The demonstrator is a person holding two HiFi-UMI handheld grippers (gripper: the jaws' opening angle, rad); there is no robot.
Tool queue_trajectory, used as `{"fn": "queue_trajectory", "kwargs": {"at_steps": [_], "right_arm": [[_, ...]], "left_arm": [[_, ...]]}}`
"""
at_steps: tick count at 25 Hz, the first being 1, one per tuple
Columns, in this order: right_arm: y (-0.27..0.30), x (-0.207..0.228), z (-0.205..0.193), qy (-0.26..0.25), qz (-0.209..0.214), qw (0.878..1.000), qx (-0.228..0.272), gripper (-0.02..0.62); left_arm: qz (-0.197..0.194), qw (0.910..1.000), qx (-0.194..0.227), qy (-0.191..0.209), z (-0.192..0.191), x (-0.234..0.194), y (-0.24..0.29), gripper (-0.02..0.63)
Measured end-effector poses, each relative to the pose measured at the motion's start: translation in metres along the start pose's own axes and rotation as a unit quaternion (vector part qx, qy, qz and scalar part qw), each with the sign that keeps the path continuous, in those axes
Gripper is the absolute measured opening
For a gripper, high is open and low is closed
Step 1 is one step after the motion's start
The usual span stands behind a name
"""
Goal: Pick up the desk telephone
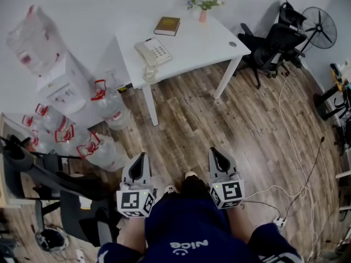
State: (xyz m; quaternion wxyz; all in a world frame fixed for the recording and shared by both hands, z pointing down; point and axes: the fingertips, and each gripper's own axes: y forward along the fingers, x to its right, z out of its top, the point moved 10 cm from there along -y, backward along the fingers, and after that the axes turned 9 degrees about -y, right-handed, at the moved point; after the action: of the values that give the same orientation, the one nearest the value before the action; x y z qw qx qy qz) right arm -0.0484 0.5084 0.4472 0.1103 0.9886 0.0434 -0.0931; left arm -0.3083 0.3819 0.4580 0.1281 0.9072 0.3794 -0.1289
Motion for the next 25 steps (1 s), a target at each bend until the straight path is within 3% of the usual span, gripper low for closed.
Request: {"fn": "queue_trajectory", "kwargs": {"at_steps": [7, 12, 17, 25], "right_arm": [[0.026, 0.000, -0.011, 0.016, 0.014, 1.000, -0.012, 0.023], [0.068, 0.013, 0.001, -0.022, 0.049, 0.999, 0.001, 0.023], [0.099, 0.039, 0.000, -0.047, 0.070, 0.996, -0.010, 0.023], [0.167, 0.095, 0.010, -0.049, 0.088, 0.995, 0.015, 0.023]], "left_arm": [[-0.012, 0.9996, -0.024, 0.001, -0.014, -0.002, 0.014, 0.017], [-0.050, 0.9969, -0.040, 0.046, -0.012, 0.009, 0.042, 0.017], [-0.017, 0.9987, -0.033, 0.033, -0.012, 0.011, 0.068, 0.017], [0.067, 0.9976, -0.008, 0.017, 0.010, 0.003, 0.118, 0.017]]}}
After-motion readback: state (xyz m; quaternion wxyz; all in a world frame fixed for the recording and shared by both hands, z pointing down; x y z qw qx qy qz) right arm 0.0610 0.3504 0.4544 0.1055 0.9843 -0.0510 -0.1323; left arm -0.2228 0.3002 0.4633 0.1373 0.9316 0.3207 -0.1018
